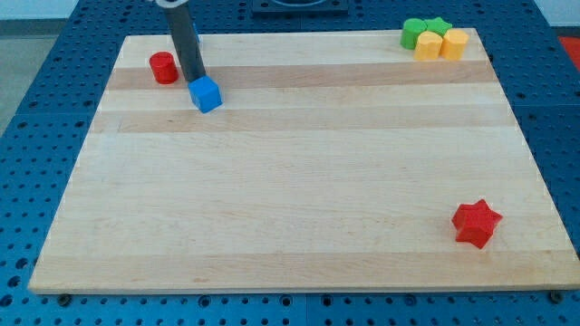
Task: Make a diagonal line out of blue blocks and the red circle
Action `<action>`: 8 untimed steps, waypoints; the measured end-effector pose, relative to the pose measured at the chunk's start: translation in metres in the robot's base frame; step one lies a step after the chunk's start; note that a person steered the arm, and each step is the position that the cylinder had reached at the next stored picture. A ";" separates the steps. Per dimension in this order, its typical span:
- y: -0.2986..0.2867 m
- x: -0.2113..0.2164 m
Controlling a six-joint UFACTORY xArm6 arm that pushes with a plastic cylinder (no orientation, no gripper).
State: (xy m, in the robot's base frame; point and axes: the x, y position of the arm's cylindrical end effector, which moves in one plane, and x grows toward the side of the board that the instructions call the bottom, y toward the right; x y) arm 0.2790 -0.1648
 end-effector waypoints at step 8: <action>-0.097 0.102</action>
State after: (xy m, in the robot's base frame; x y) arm 0.3815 -0.2614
